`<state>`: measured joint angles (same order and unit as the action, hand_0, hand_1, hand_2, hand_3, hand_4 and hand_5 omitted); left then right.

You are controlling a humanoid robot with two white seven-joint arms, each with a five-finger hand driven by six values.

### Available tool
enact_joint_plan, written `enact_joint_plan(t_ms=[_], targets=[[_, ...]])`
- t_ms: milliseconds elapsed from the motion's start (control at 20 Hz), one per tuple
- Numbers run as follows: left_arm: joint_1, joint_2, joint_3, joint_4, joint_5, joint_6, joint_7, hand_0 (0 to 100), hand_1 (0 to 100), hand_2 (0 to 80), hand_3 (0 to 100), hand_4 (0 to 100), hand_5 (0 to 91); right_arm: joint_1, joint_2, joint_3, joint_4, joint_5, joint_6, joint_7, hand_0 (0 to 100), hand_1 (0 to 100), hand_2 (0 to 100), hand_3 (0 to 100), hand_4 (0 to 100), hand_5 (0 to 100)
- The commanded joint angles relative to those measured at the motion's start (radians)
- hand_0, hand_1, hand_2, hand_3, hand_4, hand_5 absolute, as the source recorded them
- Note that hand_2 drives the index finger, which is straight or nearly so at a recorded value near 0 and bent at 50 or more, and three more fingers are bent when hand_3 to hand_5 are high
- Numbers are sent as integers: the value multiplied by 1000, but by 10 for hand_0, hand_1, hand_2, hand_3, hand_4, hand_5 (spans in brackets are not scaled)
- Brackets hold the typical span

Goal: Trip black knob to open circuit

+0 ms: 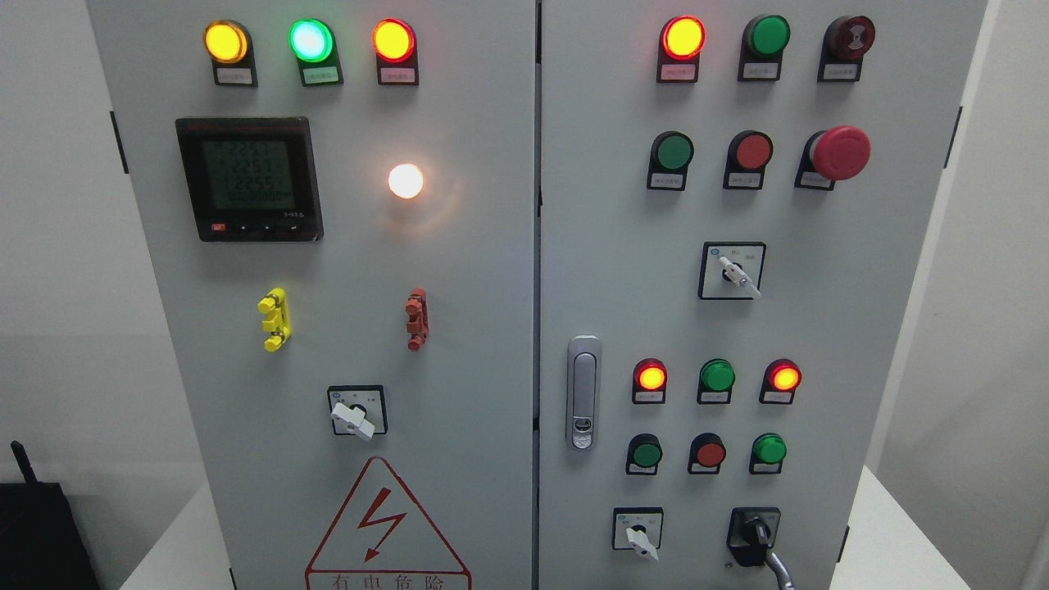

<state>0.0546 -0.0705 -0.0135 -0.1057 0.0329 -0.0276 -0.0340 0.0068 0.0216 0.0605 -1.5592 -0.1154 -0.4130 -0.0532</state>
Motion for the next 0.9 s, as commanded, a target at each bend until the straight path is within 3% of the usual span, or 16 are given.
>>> enact_joint_plan(t_ms=[0, 850], targets=[[-4, -2, 1, 0, 2, 0, 0, 120, 389, 0, 0, 0, 0, -5, -2, 12, -22, 0, -4, 4, 707, 739, 0, 1000, 928, 922], [-4, -2, 1, 0, 2, -2, 0, 120, 389, 0, 0, 0, 0, -14, -3, 15, -10, 0, 0, 4, 706, 737, 0, 1000, 927, 922]])
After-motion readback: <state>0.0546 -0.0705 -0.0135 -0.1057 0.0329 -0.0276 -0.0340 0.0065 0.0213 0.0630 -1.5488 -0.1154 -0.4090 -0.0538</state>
